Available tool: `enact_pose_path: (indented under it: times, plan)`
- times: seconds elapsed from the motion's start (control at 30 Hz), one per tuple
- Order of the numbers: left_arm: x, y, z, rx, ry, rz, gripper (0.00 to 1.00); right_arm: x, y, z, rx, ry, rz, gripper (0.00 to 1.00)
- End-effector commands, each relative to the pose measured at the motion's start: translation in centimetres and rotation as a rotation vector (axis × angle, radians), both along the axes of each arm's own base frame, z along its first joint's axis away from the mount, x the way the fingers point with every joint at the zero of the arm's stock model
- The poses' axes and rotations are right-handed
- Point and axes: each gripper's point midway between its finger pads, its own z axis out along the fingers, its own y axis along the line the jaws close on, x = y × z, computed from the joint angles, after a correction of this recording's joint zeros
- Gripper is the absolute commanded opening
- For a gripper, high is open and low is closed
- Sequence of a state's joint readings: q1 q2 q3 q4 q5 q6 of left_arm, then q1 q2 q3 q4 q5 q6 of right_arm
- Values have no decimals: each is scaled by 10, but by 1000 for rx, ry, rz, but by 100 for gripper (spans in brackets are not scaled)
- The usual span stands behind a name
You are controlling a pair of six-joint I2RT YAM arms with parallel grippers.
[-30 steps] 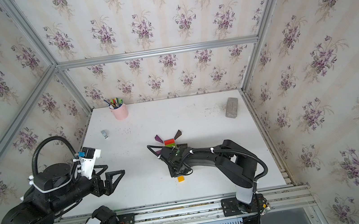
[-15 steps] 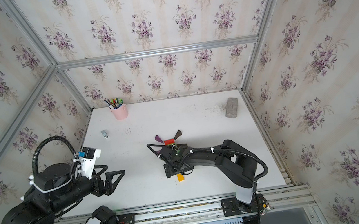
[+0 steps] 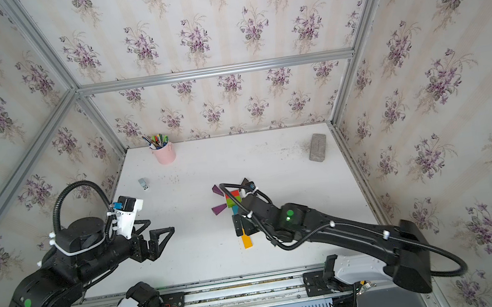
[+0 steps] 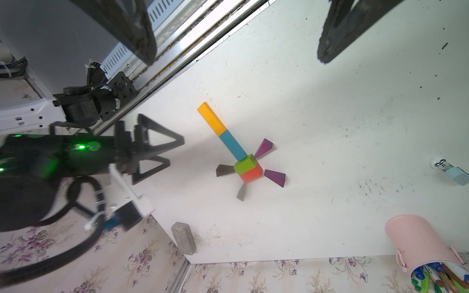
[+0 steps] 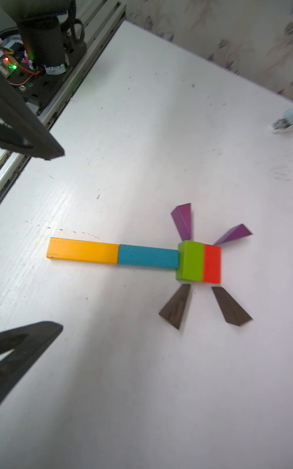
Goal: Assemble a small pinwheel with building blocks
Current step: Assemble the building block at the center of the board, then reset both arms
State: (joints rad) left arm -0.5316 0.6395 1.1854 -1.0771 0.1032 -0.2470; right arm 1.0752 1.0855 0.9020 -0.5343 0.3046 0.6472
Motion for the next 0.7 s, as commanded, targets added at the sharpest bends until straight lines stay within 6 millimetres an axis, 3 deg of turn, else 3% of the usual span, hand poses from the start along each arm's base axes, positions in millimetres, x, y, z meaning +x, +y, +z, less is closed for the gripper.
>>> enact_pose_path:
  times: [0.0, 0.13, 0.23, 0.3, 0.43, 0.53, 0.67]
  plan:
    - [14, 3, -4, 26, -54, 34, 99, 25, -46, 37, 16, -228, -118, 100]
    - [34, 12, -11, 62, -124, 120, 99, 52, -108, 71, 58, -409, -304, 100]
    - [56, 20, -22, 116, -164, 199, 99, 78, -138, 75, 34, -449, -366, 100]
    - [73, 24, -34, 160, -183, 252, 99, 102, -153, 65, 27, -408, -381, 100]
    - [99, 42, -60, 258, -211, 393, 99, 132, -159, 35, -10, -350, -331, 100]
    - [106, 59, -77, 298, -278, 478, 99, 131, -161, 16, -35, -378, -315, 100]
    - [110, 77, -104, 318, -309, 554, 99, 114, -166, -11, -19, -459, -303, 100]
